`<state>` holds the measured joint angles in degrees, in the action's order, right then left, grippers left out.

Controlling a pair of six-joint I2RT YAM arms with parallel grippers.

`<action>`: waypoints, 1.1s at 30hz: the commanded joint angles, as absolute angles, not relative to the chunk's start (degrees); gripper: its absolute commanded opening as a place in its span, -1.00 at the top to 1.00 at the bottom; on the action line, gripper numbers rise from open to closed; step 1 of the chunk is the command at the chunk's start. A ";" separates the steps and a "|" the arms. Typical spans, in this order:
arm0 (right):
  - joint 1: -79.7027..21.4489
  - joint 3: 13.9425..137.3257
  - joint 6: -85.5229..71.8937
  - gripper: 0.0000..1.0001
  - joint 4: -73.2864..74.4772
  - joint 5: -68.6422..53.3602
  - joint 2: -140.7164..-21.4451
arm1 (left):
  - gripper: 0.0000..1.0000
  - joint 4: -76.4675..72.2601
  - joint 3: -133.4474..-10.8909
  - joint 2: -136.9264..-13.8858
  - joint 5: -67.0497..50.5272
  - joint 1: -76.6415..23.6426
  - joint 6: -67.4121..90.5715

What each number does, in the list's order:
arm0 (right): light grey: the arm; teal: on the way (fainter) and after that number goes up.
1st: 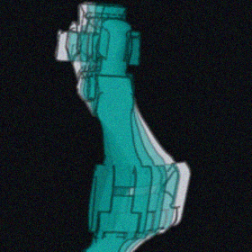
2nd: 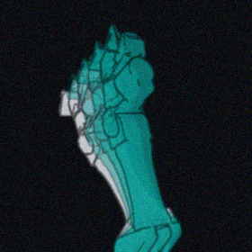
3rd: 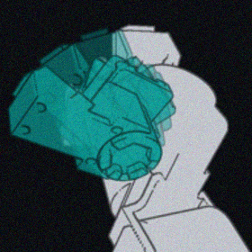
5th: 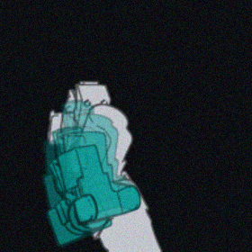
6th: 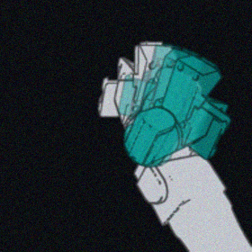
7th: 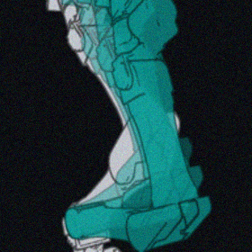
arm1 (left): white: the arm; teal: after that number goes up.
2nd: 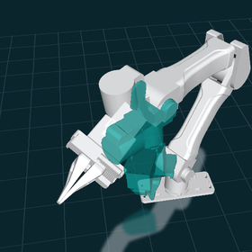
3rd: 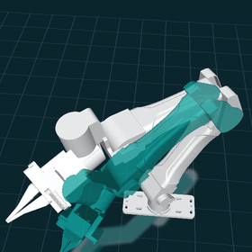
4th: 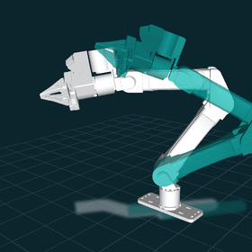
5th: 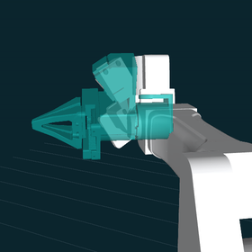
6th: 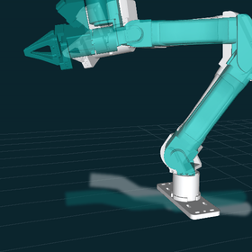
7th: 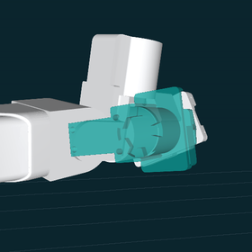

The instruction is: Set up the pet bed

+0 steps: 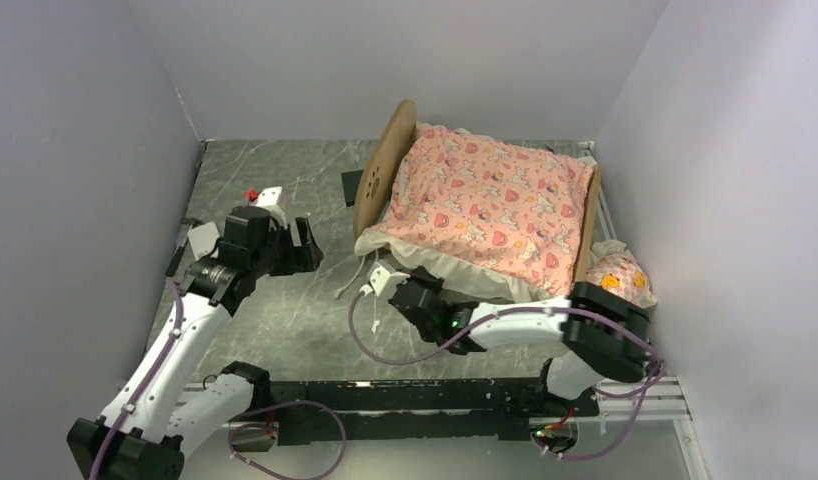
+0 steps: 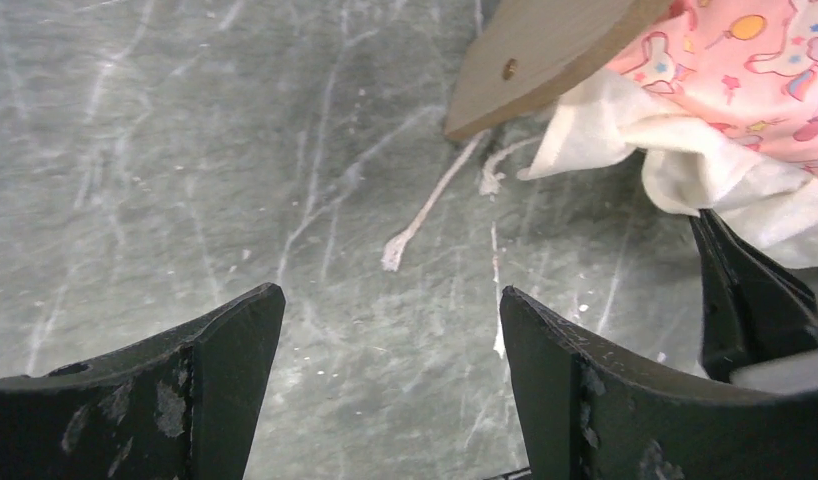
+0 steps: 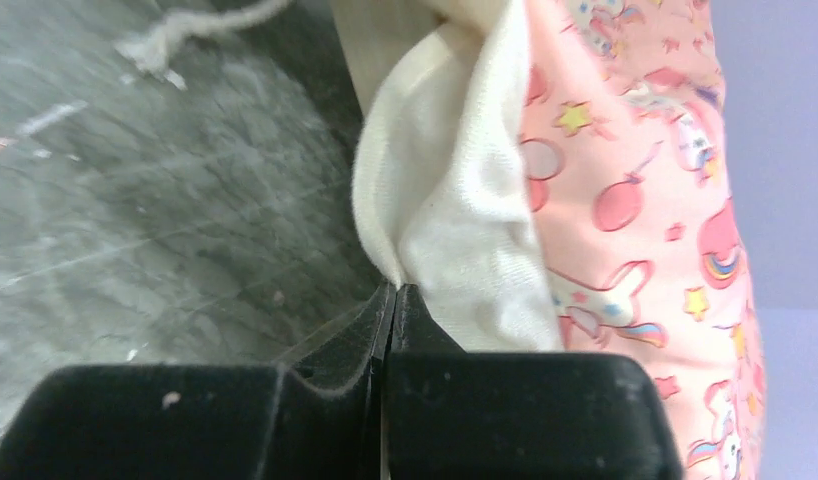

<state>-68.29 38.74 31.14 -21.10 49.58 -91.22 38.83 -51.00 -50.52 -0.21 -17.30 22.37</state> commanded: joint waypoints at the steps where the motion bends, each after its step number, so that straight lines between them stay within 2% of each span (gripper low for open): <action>1: -65.74 40.91 21.73 1.00 -7.03 32.08 -80.57 | -0.68 33.07 -50.65 -53.37 -9.80 -17.07 27.21; 7: -61.49 42.40 19.07 1.00 0.63 17.51 -75.44 | -0.64 26.34 -48.33 -57.76 -17.28 -17.18 31.70; 14: -59.73 41.32 18.63 1.00 0.90 14.58 -75.75 | -0.56 13.04 -43.12 -62.08 -21.48 -17.89 39.48; 24: -57.85 41.04 18.37 1.00 -2.31 12.31 -75.90 | -0.47 -3.63 -37.61 -66.70 -10.16 -23.90 39.81; 33: -57.07 40.19 18.22 1.00 -3.38 11.29 -75.29 | -0.43 -14.50 -34.21 -70.48 -8.51 -26.35 39.75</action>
<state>-57.49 40.53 19.27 -0.03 12.88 -76.40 -5.39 -34.74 -70.43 -10.11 -25.30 39.29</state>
